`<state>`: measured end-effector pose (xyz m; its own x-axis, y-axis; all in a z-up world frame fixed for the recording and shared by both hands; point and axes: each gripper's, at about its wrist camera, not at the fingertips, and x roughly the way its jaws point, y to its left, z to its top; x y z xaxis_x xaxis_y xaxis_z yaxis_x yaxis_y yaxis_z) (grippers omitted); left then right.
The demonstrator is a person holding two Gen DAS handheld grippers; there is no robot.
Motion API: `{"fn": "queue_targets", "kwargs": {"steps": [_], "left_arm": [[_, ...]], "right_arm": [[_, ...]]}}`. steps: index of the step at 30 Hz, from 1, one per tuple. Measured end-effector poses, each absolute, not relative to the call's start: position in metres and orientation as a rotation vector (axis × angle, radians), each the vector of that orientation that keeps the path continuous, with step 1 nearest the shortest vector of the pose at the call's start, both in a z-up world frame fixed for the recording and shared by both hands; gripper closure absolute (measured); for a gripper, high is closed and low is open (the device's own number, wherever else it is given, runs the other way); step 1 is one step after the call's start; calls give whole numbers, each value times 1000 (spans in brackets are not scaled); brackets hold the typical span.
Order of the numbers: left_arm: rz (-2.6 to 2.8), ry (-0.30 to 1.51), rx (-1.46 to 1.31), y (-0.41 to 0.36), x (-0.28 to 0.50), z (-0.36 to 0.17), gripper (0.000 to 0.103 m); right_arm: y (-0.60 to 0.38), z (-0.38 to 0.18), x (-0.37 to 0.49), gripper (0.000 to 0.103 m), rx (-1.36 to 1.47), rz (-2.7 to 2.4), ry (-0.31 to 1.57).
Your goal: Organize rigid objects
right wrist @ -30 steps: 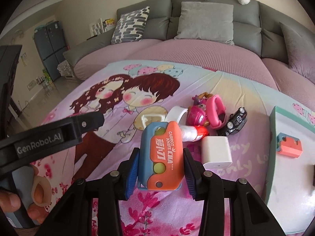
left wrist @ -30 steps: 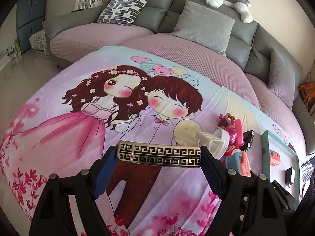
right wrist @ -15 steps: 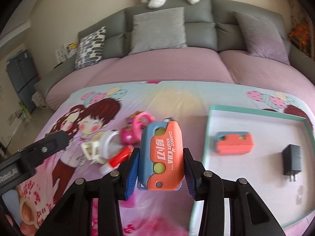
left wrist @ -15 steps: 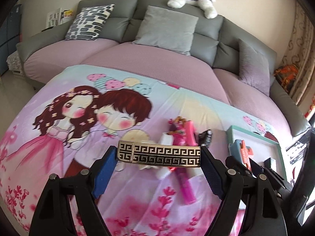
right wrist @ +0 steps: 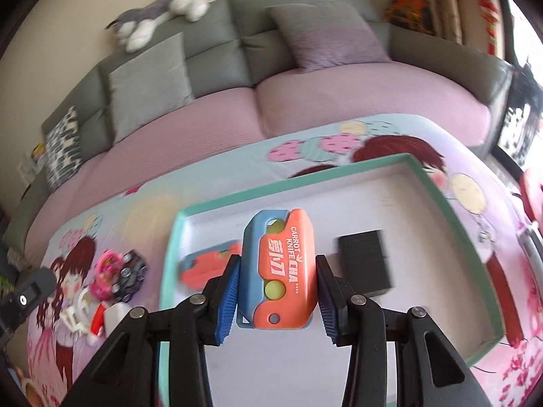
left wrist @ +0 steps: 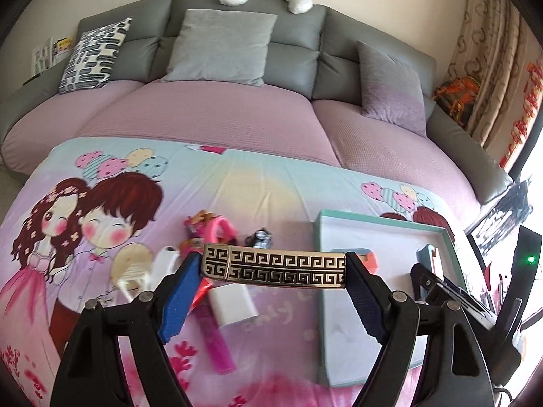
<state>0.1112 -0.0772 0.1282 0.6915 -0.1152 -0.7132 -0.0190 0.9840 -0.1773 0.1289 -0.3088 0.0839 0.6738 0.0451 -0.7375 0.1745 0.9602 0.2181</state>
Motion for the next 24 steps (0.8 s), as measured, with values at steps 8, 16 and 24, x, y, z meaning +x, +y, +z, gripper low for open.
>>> {"fn": "queue_targets", "kwargs": {"steps": [8, 16, 24], "left_arm": [[-137, 815, -91, -133, 126, 134, 20], [-188, 832, -51, -170, 140, 129, 20], [-202, 903, -45, -193, 150, 99, 20]], "right_arm": [[-360, 84, 123, 58, 330, -213, 832], [-392, 75, 118, 58, 355, -317, 851], [-404, 65, 118, 58, 353, -391, 890]]}}
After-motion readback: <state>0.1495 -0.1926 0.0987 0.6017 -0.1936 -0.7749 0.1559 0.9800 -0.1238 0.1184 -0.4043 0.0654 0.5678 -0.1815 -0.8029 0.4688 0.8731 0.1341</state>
